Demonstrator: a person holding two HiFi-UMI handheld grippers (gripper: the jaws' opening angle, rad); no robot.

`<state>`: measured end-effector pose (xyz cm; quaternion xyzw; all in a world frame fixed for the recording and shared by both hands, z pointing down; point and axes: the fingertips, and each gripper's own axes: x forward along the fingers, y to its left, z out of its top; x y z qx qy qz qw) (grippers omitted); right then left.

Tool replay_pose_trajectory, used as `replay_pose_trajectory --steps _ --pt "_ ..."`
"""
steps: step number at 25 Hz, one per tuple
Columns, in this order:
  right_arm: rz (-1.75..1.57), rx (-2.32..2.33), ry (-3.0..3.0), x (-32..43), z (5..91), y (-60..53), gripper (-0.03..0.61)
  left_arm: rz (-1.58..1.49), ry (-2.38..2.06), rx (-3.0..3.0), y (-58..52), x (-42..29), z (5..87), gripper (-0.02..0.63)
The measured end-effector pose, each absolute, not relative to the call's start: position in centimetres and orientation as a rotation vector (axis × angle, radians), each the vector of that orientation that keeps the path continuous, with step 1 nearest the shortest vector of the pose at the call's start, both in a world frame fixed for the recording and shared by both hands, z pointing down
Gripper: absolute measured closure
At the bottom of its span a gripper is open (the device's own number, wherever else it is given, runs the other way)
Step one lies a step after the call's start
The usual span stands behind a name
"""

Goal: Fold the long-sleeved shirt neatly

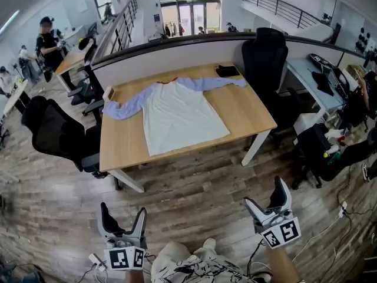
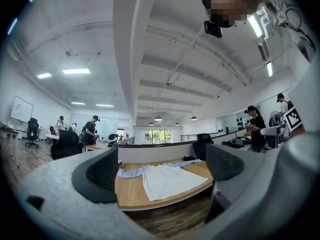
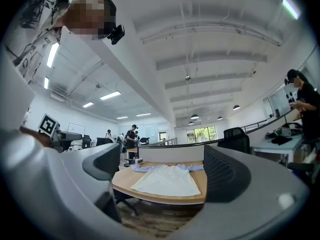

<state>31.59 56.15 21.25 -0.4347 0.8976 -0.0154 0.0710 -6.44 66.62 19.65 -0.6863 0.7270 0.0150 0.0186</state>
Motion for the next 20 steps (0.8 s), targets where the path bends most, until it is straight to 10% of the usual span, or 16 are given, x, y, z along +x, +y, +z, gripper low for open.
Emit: replay_pose_trajectory --steps 20 --pt "0.070 -1.464 2.601 25.5 17.4 35.7 0.048 0.196 2.022 -2.401 40.4 -10.2 20.5 0.069"
